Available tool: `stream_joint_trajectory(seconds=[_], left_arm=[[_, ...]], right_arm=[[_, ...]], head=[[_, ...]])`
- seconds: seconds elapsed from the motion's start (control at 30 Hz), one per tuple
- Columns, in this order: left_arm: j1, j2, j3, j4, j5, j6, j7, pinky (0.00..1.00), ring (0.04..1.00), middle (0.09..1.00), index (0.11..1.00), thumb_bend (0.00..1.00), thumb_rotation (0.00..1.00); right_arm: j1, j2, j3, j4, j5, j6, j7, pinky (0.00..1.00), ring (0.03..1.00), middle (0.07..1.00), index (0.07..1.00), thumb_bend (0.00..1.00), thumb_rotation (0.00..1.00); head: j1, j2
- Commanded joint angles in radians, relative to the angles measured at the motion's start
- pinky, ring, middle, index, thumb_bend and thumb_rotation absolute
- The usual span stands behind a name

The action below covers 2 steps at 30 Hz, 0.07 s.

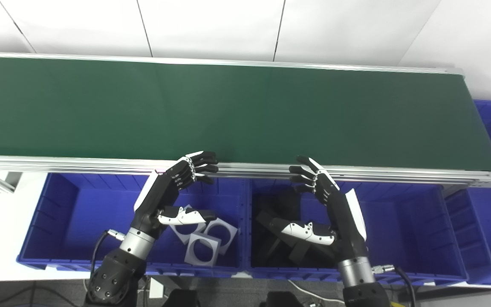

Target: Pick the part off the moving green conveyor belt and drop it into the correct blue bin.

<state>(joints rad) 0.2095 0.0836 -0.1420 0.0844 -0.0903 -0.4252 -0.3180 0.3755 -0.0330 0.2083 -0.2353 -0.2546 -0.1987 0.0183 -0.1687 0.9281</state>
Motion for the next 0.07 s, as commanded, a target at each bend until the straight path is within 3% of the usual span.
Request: stream_joint_trajectory(seconds=[0.0,0.03], left_arm=[[-0.006,-0.009,0.006,-0.018,-0.01,-0.044,-0.003,0.6,0.72,0.771,0.774,0.81,0.27],[-0.006,-0.01,0.008,-0.019,-0.006,-0.044,-0.003,0.6,0.72,0.771,0.775,0.8,0.27]], right_arm=[[-0.007,0.006,0.0,-0.013,0.007,-0.028,-0.007,0.67,0.738,0.784,0.861,0.77,0.28],[-0.006,0.006,0.0,-0.014,0.004,-0.026,-0.007,0.67,0.738,0.784,0.861,0.77,0.28]], head=[[0.0,0.0],[0.0,0.0]])
